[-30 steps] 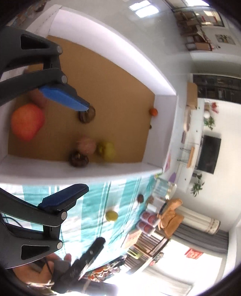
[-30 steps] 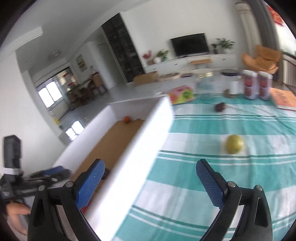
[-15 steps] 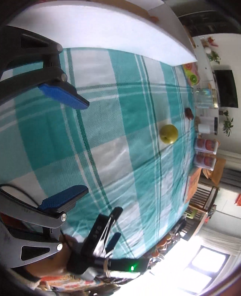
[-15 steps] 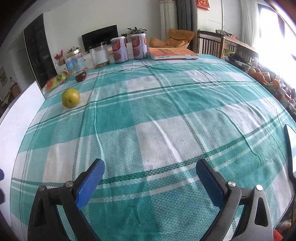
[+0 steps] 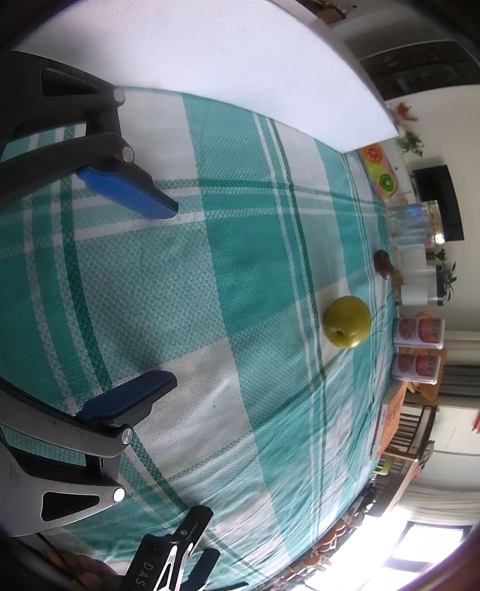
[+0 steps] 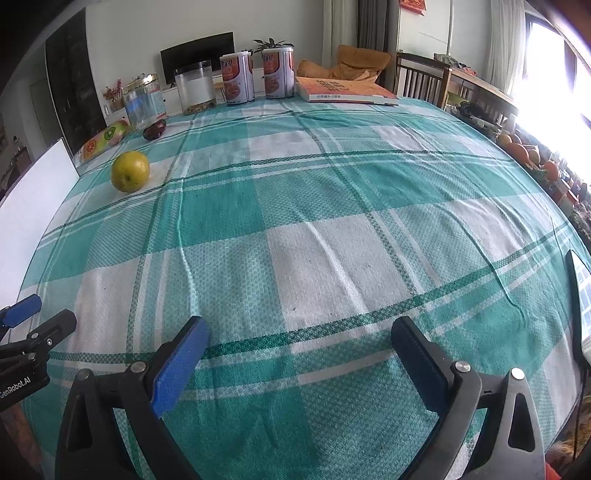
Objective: Organize fruits
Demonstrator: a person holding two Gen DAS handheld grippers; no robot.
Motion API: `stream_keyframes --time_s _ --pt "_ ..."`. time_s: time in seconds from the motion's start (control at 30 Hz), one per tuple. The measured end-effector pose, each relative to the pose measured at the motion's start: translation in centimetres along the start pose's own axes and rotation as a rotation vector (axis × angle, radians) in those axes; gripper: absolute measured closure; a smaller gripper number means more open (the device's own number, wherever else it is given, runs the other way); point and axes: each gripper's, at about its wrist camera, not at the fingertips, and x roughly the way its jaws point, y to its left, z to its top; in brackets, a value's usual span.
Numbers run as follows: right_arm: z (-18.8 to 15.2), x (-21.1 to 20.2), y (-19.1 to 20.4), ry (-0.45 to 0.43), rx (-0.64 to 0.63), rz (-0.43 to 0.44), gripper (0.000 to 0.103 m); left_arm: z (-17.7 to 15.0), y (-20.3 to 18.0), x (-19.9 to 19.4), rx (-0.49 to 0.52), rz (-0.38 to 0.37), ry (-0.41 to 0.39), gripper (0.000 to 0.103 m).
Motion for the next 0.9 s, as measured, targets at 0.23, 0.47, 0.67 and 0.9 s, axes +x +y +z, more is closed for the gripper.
stream_keyframes --time_s 0.23,0.47,0.67,0.9 --pt "-0.1 0.1 0.0 0.004 -0.001 0.001 0.003 0.1 -0.2 0.4 -0.004 0.003 -0.002 0.011" --pt "-0.1 0.1 0.1 0.010 -0.003 0.006 0.001 0.1 -0.2 0.3 -0.005 0.004 -0.002 0.011" --pt "-0.1 0.2 0.1 0.014 -0.006 0.020 0.000 0.1 -0.1 0.3 -0.008 0.000 -0.002 0.011" --pt "2.7 0.7 2.1 0.024 -0.084 0.163 0.001 0.0 2.7 0.2 -0.066 0.053 0.032 0.010"
